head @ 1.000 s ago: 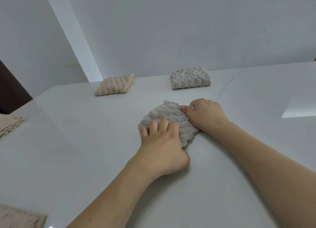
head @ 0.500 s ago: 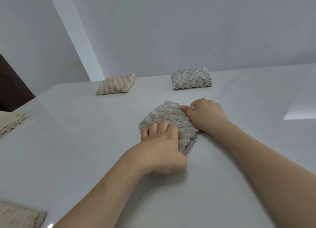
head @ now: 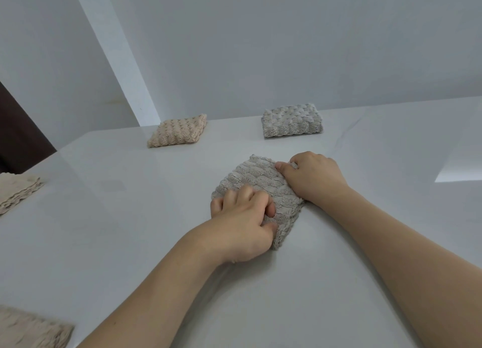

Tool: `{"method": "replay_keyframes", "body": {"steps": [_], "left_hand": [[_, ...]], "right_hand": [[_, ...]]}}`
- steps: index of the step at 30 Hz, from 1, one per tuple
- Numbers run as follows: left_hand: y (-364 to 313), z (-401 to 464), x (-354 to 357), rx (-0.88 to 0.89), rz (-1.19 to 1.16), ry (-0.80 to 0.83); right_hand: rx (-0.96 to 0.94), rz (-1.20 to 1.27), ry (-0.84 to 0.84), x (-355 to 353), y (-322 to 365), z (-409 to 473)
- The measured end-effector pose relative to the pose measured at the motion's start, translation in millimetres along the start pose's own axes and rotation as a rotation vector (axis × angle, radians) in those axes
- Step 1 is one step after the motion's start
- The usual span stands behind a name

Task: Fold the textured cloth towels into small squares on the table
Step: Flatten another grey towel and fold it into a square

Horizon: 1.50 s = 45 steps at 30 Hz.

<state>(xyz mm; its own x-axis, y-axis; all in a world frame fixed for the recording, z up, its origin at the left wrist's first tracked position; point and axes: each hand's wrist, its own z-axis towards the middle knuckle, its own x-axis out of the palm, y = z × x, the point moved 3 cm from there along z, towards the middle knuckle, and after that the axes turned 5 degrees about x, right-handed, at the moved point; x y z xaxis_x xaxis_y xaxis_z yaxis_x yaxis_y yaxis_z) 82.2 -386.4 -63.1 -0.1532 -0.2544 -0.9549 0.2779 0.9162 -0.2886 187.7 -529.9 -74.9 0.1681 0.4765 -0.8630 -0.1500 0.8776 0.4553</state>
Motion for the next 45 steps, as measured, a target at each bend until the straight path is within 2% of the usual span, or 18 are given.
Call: {"method": "replay_keyframes", "body": {"steps": [5, 7, 9, 10, 12, 14, 16, 19, 22, 23, 26, 28, 29, 31, 37, 40, 43, 45], "left_hand": [[-2.8, -8.8, 1.9, -0.014, -0.018, 0.100], [-5.4, -10.9, -0.8, -0.063, -0.134, 0.083], [-7.9, -6.9, -10.0, -0.163, -0.304, -0.045], [-7.7, -2.3, -17.1, -0.199, -0.322, -0.175], [-7.4, 5.6, -30.1, -0.198, -0.198, -0.488], [-7.5, 16.0, -28.9, -0.084, -0.056, -0.610], [-3.0, 28.1, -11.6, -0.017, 0.068, -0.457], [15.4, 40.1, 11.7, -0.167, 0.097, -0.158], [27.9, 53.4, 1.5, -0.187, 0.013, -0.054], [34.5, 58.6, -7.3, -0.213, -0.079, -0.068], [54.2, 64.0, -35.9, -0.381, -0.578, -0.281], [56.0, 66.0, -41.5, -0.421, -0.828, -0.256], [54.4, 67.8, -40.5, -0.406, -0.865, -0.217], [47.9, 70.5, -34.6, -0.344, -0.872, -0.246], [55.8, 66.5, -15.9, -0.169, -0.817, -0.660], [61.4, 65.2, -16.9, -0.178, -0.829, -0.713], [61.4, 68.9, -15.5, -0.175, -0.749, -0.727], [59.8, 67.4, -16.4, -0.177, -0.706, -0.775]], "right_hand": [[0.001, 0.008, -0.001, 1.0, -1.0, 0.8], [-0.004, 0.024, -0.010, 0.8, -1.5, 0.0], [-0.012, 0.040, -0.020, 0.8, -1.0, -1.2], [-0.015, 0.039, -0.021, 0.7, -0.7, -1.2], [-0.016, 0.027, -0.013, 0.8, -0.8, 0.0], [-0.020, 0.027, -0.007, 1.0, -1.7, 0.7], [-0.023, 0.031, -0.015, 1.0, -2.0, 0.7], [-0.017, 0.020, -0.019, 1.6, -1.6, 1.0], [-0.035, 0.064, -0.044, -0.4, -0.8, 1.1], [-0.064, 0.110, -0.066, -2.6, 0.4, 0.8], [-0.168, 0.262, -0.110, -8.1, 3.4, -1.1], [-0.215, 0.338, -0.140, -10.2, 3.8, -1.4], [-0.219, 0.369, -0.158, -11.3, 3.3, -1.6], [-0.192, 0.428, -0.180, -13.9, 1.5, -1.4], [0.139, 0.814, -0.114, -10.8, -11.9, 3.8], [0.220, 0.965, -0.009, -0.7, -3.3, 3.2], [0.189, 0.870, 0.039, 7.2, 8.4, 0.2], [0.152, 0.753, -0.023, 6.4, 11.6, -2.9]]}}
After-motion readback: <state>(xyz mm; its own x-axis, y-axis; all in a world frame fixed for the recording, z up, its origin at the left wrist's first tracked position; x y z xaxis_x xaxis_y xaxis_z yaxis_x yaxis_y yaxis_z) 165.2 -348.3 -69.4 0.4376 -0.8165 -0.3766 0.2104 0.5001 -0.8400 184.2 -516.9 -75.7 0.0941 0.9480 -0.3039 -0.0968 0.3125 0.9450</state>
